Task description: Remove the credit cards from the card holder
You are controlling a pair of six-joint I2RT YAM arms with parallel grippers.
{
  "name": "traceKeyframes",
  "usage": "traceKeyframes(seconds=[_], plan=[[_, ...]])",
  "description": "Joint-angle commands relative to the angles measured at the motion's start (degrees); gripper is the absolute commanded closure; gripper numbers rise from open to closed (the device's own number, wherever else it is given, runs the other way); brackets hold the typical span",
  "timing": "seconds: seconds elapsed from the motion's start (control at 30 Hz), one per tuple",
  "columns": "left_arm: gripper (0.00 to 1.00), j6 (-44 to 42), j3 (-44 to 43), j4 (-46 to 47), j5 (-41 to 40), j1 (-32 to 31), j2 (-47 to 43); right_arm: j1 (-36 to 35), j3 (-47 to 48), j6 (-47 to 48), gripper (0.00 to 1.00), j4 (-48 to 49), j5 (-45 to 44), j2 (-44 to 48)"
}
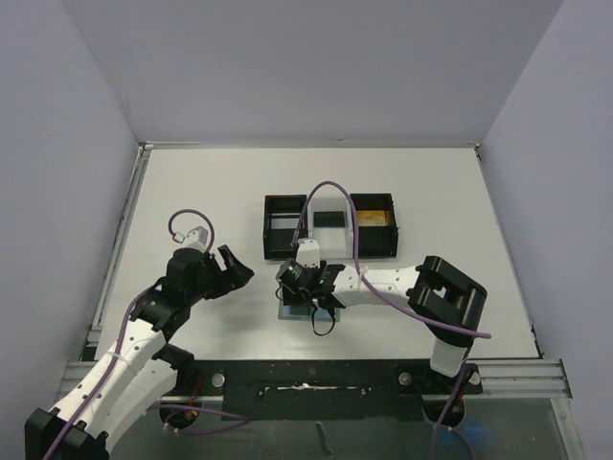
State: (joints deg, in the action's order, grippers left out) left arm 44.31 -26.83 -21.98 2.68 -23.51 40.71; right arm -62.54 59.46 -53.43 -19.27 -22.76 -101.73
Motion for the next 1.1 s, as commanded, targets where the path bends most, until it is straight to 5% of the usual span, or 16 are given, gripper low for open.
traceKeyframes(seconds=[0.0, 0.2, 0.67, 0.87, 1.07], plan=[[0.25, -0.7, -2.5, 1.3, 0.3, 0.2, -0.3, 0.6, -3.9, -0.8, 0.43, 2.2, 3.1, -0.6], [0.25, -1.0, -2.6, 2.1, 1.5, 0.2, 0.1, 0.8, -5.3, 0.4, 0.48, 5.6, 5.4, 2.4], [0.33, -0.1, 4.4, 19.6, 22.1, -1.7, 8.1, 5.3, -16.0, -1.1, 0.56, 20.8, 15.2, 8.6], [0.37, 5.5, 10.3, 33.9, 21.9, -6.8, 11.5, 5.8, -19.1, -3.0, 0.56, 26.2, 16.8, 10.0], [0.55, 14.2, 17.9, 51.4, 16.0, -11.5, 17.3, 6.1, -19.8, -3.9, 0.55, 26.5, 17.3, 9.3]])
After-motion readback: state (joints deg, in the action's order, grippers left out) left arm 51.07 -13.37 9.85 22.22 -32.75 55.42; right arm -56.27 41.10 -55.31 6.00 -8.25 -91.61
